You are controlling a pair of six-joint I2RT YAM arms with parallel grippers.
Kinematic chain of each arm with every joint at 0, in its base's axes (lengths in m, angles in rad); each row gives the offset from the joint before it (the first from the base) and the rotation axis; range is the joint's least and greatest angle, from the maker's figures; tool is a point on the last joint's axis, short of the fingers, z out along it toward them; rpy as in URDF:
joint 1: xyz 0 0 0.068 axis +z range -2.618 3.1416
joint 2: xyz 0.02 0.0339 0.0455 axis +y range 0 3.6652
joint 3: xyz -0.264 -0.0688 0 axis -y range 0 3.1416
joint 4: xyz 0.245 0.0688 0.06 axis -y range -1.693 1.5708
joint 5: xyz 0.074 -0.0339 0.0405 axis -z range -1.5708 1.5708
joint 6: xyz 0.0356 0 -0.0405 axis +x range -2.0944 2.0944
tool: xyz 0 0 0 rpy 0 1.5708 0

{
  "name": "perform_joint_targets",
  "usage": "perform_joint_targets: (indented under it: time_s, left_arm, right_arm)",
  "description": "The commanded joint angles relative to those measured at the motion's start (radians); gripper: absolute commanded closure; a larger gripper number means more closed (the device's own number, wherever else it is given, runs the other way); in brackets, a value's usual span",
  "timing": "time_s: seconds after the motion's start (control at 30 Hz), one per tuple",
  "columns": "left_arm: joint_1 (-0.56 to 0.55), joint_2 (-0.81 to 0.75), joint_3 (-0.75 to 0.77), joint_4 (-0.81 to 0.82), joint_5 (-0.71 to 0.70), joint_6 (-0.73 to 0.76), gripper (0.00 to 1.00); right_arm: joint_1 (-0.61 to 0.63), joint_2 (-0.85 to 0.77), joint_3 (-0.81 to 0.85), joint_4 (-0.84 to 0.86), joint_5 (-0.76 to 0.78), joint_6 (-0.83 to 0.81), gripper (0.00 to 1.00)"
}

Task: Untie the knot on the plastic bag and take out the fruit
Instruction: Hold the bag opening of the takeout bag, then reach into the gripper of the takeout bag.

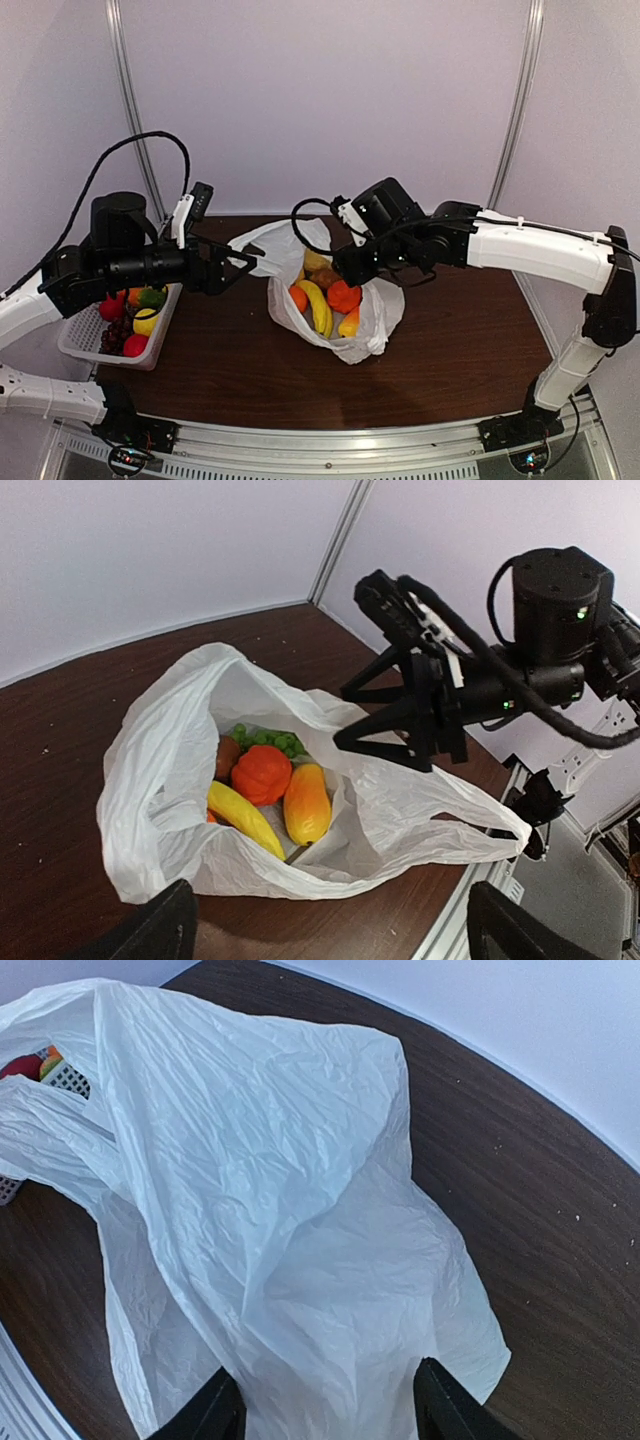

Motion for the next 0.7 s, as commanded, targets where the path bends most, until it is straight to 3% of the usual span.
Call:
perform_joint_targets:
  time_s: [0.0,0.07,0.23,0.33,0.67]
  left_arm:
    - [-0.113,0.049,0.076,0.086,-0.063,0.061,0.05]
    - [-0.165,0.107,0.115,0.089,-0.087,0.091,0.06]
    - [-0.222,0.295,0.165,0.187,-0.052,0.118,0.2]
    - [-0.224,0.389,0.167,0.258,-0.047,0.124,0.3]
    - [-0.218,0.618,0.216,0.23,-0.247,0.117,0.47]
  right_arm:
    - [-0.026,-0.003,0.036,0.027,-0.01,0.001,0.57]
    - [-0.031,-0.017,0.032,0.042,-0.02,0.016,0.75]
    - [-0.048,-0.054,-0.007,0.083,-0.059,0.056,0.98]
    - [-0.059,-0.089,-0.047,0.12,-0.081,0.088,1.0]
    - [-0.073,-0.136,-0.118,0.188,-0.139,0.142,1.0]
